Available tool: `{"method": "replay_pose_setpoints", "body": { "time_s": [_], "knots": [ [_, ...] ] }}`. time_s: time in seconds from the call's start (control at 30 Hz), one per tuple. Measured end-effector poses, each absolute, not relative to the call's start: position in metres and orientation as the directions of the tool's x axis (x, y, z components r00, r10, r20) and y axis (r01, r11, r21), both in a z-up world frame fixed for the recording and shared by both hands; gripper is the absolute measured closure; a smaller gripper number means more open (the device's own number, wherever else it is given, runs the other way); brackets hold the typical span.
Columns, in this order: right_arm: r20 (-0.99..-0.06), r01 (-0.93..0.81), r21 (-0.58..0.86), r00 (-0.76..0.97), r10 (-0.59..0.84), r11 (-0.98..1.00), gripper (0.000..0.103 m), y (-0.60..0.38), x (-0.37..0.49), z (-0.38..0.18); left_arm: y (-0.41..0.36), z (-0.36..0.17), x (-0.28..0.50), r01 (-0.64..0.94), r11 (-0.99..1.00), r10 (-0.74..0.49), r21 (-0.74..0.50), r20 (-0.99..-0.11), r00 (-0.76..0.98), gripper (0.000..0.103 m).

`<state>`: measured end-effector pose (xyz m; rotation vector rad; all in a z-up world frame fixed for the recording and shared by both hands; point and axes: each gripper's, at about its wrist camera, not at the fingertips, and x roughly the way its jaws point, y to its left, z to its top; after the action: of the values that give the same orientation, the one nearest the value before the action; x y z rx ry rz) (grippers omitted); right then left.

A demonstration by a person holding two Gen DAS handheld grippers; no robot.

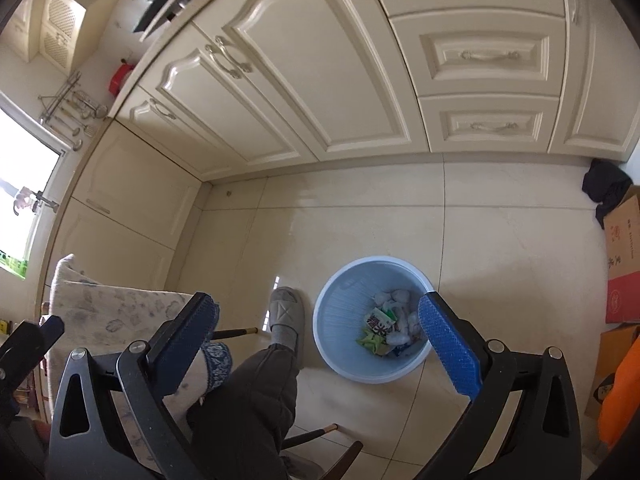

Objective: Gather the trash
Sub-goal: 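Return both tools to the table of trash, then grasp the yellow tied package with the right gripper while the left grasps the red wrapper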

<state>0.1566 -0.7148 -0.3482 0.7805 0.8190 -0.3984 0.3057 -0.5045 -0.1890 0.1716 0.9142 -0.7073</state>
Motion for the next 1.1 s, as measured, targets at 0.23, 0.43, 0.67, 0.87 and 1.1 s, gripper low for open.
{"method": "replay_pose_setpoints", "body": {
  "time_s": [0.23,0.43,0.67,0.87,1.1],
  "knots": [
    [-0.693,0.470,0.453,0.720,-0.032,0.758,0.000,-0.659,0.180,-0.272,-0.411,-0.130,0.275,0.583,0.798,-0.523,-0.155,-0.659,0.541,0.001],
    [-0.630,0.306,0.433,0.776,0.042,0.848,0.000,-0.574,0.214,-0.216,-0.315,-0.095,0.253,0.491,0.859,-0.480,-0.146,-0.562,0.674,0.001],
    [-0.579,0.125,0.374,0.806,0.126,0.919,0.000,-0.463,0.249,-0.171,-0.189,-0.073,0.214,0.355,0.924,-0.379,-0.145,-0.476,0.793,0.001],
    [-0.587,0.008,0.299,0.790,0.177,0.954,0.000,-0.382,0.274,-0.160,-0.099,-0.072,0.189,0.216,0.969,-0.248,-0.120,-0.459,0.853,0.001],
    [-0.633,-0.056,0.234,0.749,0.196,0.971,0.000,-0.320,0.309,-0.177,-0.039,-0.093,0.183,0.096,0.989,-0.140,-0.115,-0.493,0.859,0.001]
  ]
}}
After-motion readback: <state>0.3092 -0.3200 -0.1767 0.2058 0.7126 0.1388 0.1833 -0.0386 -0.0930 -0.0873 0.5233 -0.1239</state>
